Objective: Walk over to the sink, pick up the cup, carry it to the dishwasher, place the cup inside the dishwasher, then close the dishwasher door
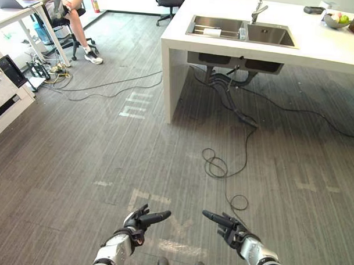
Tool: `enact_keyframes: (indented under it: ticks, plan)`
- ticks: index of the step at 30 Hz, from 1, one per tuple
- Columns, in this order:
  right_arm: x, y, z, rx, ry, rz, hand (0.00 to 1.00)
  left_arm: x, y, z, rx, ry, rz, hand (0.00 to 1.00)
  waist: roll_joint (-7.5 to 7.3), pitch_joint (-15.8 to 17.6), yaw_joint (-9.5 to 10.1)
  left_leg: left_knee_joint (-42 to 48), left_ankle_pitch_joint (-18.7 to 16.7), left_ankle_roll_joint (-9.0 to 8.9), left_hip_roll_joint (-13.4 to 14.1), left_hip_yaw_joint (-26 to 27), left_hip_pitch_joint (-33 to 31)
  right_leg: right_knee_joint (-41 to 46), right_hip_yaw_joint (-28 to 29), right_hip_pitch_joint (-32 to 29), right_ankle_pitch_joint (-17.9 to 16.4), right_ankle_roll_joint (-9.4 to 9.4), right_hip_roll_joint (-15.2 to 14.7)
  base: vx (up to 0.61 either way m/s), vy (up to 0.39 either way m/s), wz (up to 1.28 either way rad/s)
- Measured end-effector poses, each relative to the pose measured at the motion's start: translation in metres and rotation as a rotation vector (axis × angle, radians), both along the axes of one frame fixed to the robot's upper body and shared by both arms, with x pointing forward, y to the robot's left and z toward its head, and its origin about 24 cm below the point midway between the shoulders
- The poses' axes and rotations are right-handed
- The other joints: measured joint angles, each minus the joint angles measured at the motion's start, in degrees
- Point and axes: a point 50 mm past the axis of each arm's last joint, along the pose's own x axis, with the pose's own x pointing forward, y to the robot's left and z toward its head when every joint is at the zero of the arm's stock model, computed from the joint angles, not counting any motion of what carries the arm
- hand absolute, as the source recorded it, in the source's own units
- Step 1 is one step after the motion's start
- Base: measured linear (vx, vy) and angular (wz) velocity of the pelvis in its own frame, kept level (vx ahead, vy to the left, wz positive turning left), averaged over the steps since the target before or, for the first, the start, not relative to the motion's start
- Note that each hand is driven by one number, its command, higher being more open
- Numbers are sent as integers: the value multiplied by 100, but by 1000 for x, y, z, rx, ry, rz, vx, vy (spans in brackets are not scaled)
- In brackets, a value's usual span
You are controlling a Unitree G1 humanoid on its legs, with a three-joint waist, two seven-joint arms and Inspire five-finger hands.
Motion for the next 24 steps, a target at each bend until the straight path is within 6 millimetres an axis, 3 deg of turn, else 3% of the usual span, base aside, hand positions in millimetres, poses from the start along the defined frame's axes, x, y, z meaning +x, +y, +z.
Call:
enact_keyframes:
  ticks: [10, 15, 21, 24]
  plan:
    - [-3, -2, -1, -4, 6, 9, 100, -28, -4, -15, -105, 110, -52, 100, 39, 36, -7, 4, -28, -34, -2, 143, 154, 71, 122, 92, -20, 79, -17, -24, -4, -5]
    - [-30, -4, -12, -6, 70, -15, 100, -52, 2, -24, -77, 186, 0, 100, 50, 42, -13, 3, -50, -8, -1, 233, 192, 104, 185, 94, -9, 61, -16, -60, -7, -9]
    - [-62, 2, -23, 17, 144, -39, 100, -64, 7, -29, -40, 215, 108, 100, 52, 41, -4, -10, -46, 21, 6, 380, 232, 100, 310, 86, 22, 13, 0, -21, -8, -11]
    - [-68, 2, -25, 30, 150, -56, 100, -68, 8, -31, -43, 230, 129, 100, 52, 41, -5, -17, -53, 33, 6, 461, 247, 97, 384, 71, 38, -1, 6, -24, -4, -15]
